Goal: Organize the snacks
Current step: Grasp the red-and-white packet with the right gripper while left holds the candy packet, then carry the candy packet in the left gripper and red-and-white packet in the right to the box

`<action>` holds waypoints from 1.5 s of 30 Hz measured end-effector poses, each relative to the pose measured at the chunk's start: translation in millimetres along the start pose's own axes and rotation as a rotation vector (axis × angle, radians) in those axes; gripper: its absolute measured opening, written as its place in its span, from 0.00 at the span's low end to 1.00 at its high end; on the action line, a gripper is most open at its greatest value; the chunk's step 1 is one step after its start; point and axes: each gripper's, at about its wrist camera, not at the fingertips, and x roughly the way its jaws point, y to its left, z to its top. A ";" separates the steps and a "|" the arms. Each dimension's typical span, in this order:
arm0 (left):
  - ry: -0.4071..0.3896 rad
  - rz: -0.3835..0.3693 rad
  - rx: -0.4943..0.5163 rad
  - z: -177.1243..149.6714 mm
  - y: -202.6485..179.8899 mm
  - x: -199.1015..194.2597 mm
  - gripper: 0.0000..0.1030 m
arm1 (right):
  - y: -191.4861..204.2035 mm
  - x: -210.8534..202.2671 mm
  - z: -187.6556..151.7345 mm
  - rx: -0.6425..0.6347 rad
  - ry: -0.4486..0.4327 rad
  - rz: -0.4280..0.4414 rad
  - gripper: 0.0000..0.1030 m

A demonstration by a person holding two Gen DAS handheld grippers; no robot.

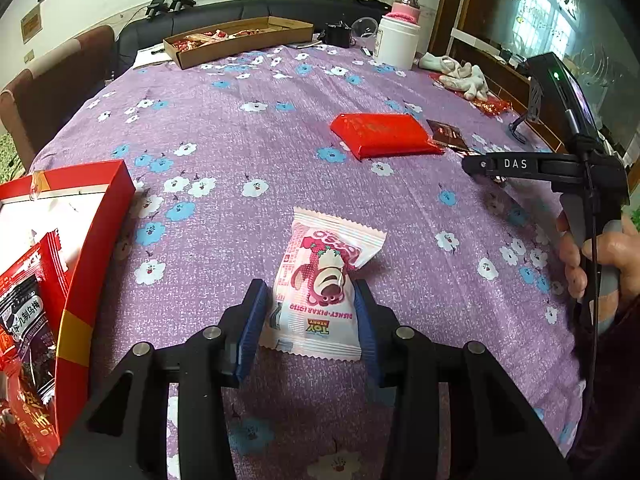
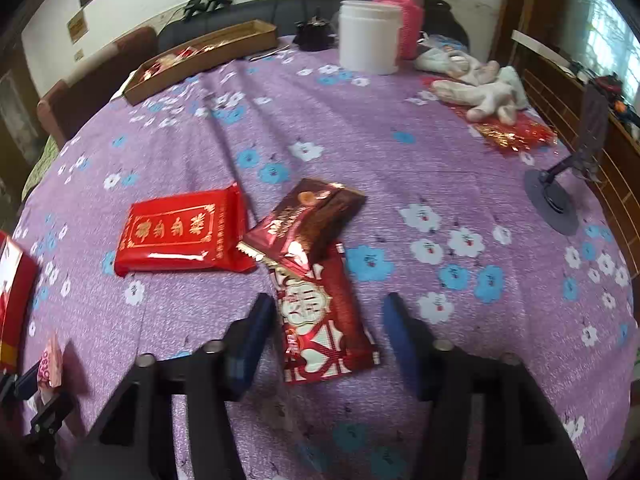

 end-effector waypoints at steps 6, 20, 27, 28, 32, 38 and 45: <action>-0.011 -0.033 -0.018 -0.6 5.4 -0.9 0.40 | 1.5 -7.8 -8.5 0.003 -0.013 -0.033 0.29; -0.014 -0.088 -0.050 -0.6 13.2 -1.7 0.39 | 23.1 -56.8 -79.4 -0.088 0.025 0.119 0.25; -0.009 -0.075 -0.020 -0.3 10.2 -1.2 0.39 | 42.2 -67.4 -102.6 -0.162 -0.046 0.082 0.25; -0.009 -0.076 -0.020 -0.1 10.3 -1.2 0.39 | 41.0 -68.0 -104.0 -0.159 -0.053 0.091 0.25; -0.010 -0.081 -0.026 0.4 11.3 -0.8 0.39 | 30.9 -67.1 -106.2 -0.124 -0.070 0.163 0.30; -0.011 -0.081 -0.029 0.2 11.0 -1.1 0.39 | 30.1 -65.8 -104.0 -0.120 -0.069 0.170 0.30; -0.013 -0.061 -0.024 -1.6 9.6 -2.2 0.39 | 31.3 -65.6 -103.7 -0.132 -0.071 0.153 0.30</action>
